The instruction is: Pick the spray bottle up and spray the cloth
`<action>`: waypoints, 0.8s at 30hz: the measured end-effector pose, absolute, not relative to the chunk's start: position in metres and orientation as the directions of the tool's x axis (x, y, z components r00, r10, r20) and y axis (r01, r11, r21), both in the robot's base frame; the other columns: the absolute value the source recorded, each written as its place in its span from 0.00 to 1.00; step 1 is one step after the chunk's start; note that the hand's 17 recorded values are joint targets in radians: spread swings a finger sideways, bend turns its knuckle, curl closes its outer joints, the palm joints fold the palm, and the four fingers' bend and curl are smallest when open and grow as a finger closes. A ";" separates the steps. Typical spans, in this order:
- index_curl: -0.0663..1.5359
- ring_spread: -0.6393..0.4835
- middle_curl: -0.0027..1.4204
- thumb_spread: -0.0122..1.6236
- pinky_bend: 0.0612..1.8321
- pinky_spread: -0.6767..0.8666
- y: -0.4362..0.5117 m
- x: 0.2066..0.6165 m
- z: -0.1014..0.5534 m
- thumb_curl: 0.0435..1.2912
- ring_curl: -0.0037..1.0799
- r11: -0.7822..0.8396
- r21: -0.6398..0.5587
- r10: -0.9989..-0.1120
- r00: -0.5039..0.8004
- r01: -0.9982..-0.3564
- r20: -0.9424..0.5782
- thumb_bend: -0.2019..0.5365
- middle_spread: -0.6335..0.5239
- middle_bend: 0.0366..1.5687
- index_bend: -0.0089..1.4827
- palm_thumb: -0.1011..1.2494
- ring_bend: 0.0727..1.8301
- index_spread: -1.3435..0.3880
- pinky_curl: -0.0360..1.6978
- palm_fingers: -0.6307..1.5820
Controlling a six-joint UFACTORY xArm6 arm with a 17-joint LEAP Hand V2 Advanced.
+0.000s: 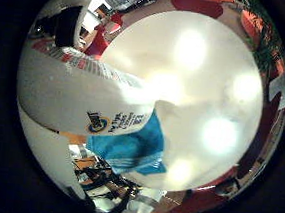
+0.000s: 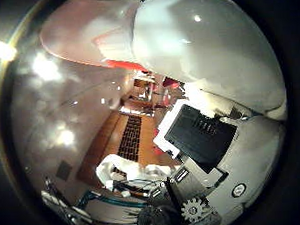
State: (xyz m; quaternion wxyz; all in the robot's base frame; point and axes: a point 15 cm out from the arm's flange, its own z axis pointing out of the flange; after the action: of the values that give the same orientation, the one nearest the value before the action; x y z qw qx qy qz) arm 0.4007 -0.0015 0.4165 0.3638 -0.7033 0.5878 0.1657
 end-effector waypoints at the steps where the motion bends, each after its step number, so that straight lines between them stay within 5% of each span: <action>1: 0.59 0.38 0.52 0.50 0.56 0.34 -0.003 0.398 0.423 0.60 0.74 -0.057 -0.311 -0.720 0.255 -0.949 -0.645 0.25 0.46 0.91 0.76 0.88 0.74 0.65 0.82 0.78; 12: 0.59 0.38 0.51 0.49 0.54 0.34 -0.016 0.351 0.442 0.62 0.75 -0.336 -0.108 -0.881 0.353 -0.936 -0.316 0.25 0.45 0.91 0.76 0.86 0.73 0.65 0.88 0.78; 24: 0.60 0.38 0.51 0.50 0.53 0.34 -0.005 0.327 0.432 0.63 0.76 -0.493 0.112 -0.868 0.497 -0.863 0.013 0.25 0.45 0.91 0.75 0.85 0.73 0.64 0.90 0.78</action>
State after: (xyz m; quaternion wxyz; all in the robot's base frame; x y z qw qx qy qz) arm 0.3274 -0.0052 0.4318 -0.0518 -0.8637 0.5008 0.0228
